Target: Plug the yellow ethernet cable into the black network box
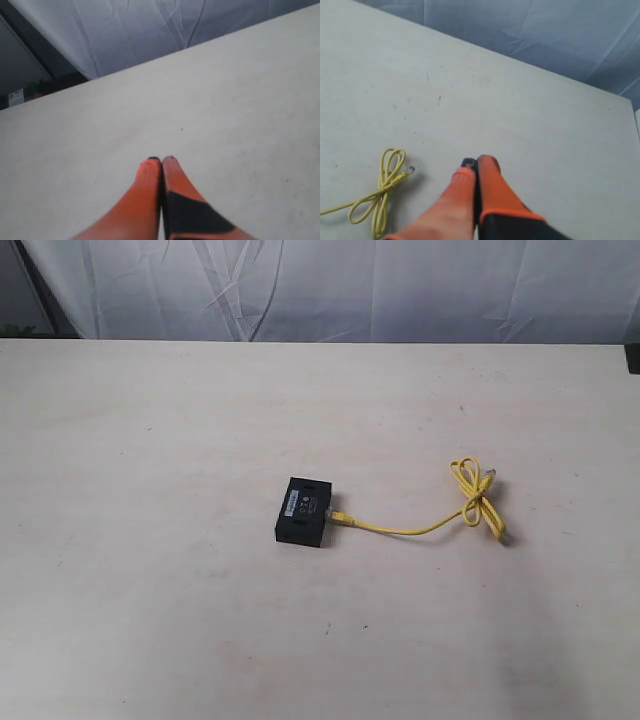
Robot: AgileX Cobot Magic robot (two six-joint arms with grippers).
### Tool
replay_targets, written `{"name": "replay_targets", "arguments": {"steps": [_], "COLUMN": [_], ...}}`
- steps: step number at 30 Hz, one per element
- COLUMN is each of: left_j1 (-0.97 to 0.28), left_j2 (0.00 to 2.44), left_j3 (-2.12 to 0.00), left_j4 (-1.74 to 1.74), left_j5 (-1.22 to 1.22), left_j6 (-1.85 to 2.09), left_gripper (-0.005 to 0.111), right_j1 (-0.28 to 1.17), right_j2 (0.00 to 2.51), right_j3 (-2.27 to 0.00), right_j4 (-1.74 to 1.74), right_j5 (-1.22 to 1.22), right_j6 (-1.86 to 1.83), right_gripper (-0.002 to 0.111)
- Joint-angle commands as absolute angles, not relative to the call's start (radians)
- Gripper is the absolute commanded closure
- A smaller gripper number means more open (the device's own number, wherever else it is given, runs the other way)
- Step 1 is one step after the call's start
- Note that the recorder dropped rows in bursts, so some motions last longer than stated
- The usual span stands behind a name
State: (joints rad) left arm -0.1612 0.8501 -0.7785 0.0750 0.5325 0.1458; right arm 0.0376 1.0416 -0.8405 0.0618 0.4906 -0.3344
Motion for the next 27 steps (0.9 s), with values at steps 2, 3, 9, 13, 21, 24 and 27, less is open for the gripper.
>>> {"name": "replay_targets", "arguments": {"steps": [2, 3, 9, 13, 21, 24, 27], "left_j1": [-0.161, -0.161, -0.161, -0.161, -0.161, -0.161, -0.161], "left_j2": [0.729, 0.709, 0.605, 0.552, 0.406, 0.312, 0.252], "left_j3": [-0.688, -0.673, -0.586, -0.525, -0.425, -0.39, -0.368], "left_j4": [0.058, 0.058, 0.024, 0.018, 0.008, -0.013, -0.017], "left_j5": [0.459, 0.446, 0.361, 0.305, 0.214, 0.207, 0.194], "left_j6": [0.131, 0.129, 0.127, 0.127, 0.127, 0.127, 0.127], "left_gripper": [0.107, 0.107, 0.107, 0.107, 0.107, 0.107, 0.107], "right_j1": [0.031, 0.031, 0.031, 0.031, 0.031, 0.031, 0.031], "right_j2": [0.906, 0.882, 0.761, 0.693, 0.548, 0.461, 0.383], "right_j3": [-0.757, -0.742, -0.639, -0.574, -0.467, -0.401, -0.361], "right_j4": [0.061, 0.061, 0.061, 0.061, 0.093, 0.115, 0.119], "right_j5": [0.389, 0.378, 0.274, 0.212, 0.132, 0.071, 0.057], "right_j6": [-0.313, -0.313, -0.313, -0.313, -0.313, -0.313, -0.313], "right_gripper": [0.109, 0.109, 0.109, 0.109, 0.109, 0.109, 0.109]}}
